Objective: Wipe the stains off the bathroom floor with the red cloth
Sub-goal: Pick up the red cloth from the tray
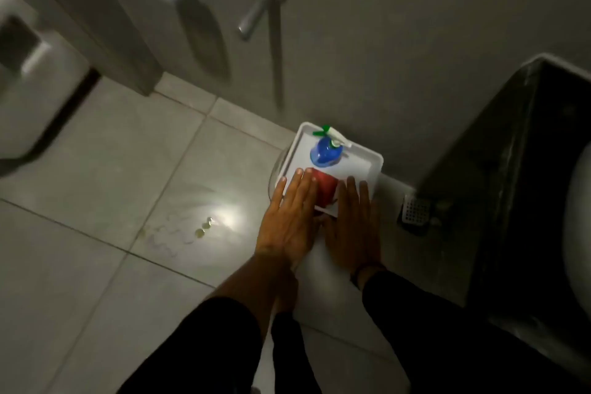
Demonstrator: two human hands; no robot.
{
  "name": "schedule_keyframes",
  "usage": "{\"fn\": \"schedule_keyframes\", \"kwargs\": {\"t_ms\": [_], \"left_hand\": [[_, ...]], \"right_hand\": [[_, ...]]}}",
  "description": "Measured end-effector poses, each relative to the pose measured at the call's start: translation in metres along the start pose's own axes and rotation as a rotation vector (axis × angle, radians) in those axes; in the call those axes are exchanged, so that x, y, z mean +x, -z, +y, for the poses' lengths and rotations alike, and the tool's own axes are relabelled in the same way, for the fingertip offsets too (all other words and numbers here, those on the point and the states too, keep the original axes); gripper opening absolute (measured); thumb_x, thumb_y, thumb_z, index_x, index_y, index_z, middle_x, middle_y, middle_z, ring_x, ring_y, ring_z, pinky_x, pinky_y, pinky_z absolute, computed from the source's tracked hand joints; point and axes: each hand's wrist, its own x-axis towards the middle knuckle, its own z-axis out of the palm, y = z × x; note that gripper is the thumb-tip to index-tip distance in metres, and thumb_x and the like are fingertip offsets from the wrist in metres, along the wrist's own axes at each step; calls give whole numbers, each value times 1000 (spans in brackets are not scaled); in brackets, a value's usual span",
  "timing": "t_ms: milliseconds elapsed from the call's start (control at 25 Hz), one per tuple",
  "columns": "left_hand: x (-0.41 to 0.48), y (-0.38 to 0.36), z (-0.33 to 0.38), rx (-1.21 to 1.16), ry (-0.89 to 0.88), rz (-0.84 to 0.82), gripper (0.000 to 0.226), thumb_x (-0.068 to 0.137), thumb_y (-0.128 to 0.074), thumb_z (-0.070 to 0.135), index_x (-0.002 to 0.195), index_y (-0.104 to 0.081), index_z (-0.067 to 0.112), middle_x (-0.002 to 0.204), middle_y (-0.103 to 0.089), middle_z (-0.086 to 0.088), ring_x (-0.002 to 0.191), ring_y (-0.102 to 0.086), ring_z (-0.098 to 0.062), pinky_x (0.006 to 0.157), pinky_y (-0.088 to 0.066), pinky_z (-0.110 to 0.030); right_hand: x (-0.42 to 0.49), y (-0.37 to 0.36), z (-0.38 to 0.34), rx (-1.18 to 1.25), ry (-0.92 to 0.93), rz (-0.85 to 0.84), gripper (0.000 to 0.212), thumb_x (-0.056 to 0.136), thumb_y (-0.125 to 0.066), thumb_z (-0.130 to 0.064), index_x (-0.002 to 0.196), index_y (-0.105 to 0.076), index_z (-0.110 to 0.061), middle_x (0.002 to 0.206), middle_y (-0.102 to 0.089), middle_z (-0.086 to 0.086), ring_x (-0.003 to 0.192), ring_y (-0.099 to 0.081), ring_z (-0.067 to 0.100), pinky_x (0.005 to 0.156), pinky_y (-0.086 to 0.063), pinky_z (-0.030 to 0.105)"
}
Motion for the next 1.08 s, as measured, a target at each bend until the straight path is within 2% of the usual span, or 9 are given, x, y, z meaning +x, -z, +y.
{"fn": "schedule_keyframes", "kwargs": {"t_ms": [200, 360, 480, 640, 720, 800, 880, 1000, 1080], "left_hand": [[99, -111, -22, 6, 113, -130, 89, 104, -45, 48, 174, -5, 10, 184, -3, -13, 170, 3, -32, 137, -1, -50], [172, -150, -17, -149, 457, -119, 86, 100, -58, 53, 166, -27, 7, 167, -41, -19, 158, -34, -39, 128, -30, -51], [208, -170, -16, -253, 643, -151, 71, 98, -64, 45, 155, -44, 9, 153, -51, -18, 145, -47, -38, 116, -40, -50], [221, -162, -17, -553, 706, -93, 49, 103, -52, 48, 141, -60, 19, 130, -62, -9, 121, -65, -30, 92, -52, -39], [205, -141, -15, -650, 613, 37, 42, 103, -52, 44, 136, -65, 22, 122, -63, -5, 112, -67, -24, 85, -48, -33], [174, -112, -23, -733, 541, 126, 34, 100, -58, 36, 131, -68, 25, 126, -68, -4, 112, -67, -22, 86, -46, -28], [136, -86, -48, -1005, 578, 100, 23, 95, -62, 26, 117, -68, 30, 116, -72, 1, 107, -70, -20, 82, -50, -26], [73, -62, -91, -1398, 613, 41, 22, 83, -58, 3, 89, -69, 21, 68, -70, 10, 66, -67, -6, 58, -49, -17], [28, -64, -124, -1480, 631, 62, 31, 81, -53, -10, 88, -70, 16, 59, -67, 12, 56, -63, 0, 53, -47, -12]], "right_hand": [[98, -105, 54, 120, -281, -128, 70, 112, -47, -42, 172, -23, -15, 178, -28, 12, 164, -27, 36, 131, -27, 55], [178, -142, 66, 443, -544, -145, 75, 106, -62, -46, 167, -32, -15, 167, -44, 14, 151, -45, 40, 126, -38, 56], [208, -164, 77, 668, -657, -195, 75, 97, -77, -40, 158, -46, -9, 156, -57, 17, 143, -58, 38, 122, -49, 50], [206, -161, 77, 1277, -804, -38, 19, 95, -82, -19, 105, -78, -3, 94, -79, 10, 81, -81, 25, 69, -68, 28], [194, -150, 63, 1554, -828, 137, 7, 87, -77, 1, 94, -76, -2, 87, -75, 11, 74, -77, 25, 77, -68, 42], [172, -130, 44, 1464, -713, 216, 25, 78, -83, 5, 100, -73, -4, 101, -75, 9, 88, -74, 23, 94, -67, 57], [143, -110, 29, 1253, -498, 159, 56, 78, -92, -1, 127, -67, -12, 121, -72, -2, 103, -75, 9, 88, -71, 42], [107, -87, 5, 1233, -196, -215, 108, 76, -94, -13, 165, -36, -33, 161, -50, -11, 137, -61, 6, 94, -65, 23], [90, -96, -35, 1384, -162, -578, 112, 70, -90, -19, 168, -35, -31, 163, -55, -4, 139, -65, 12, 102, -64, 33]]}}
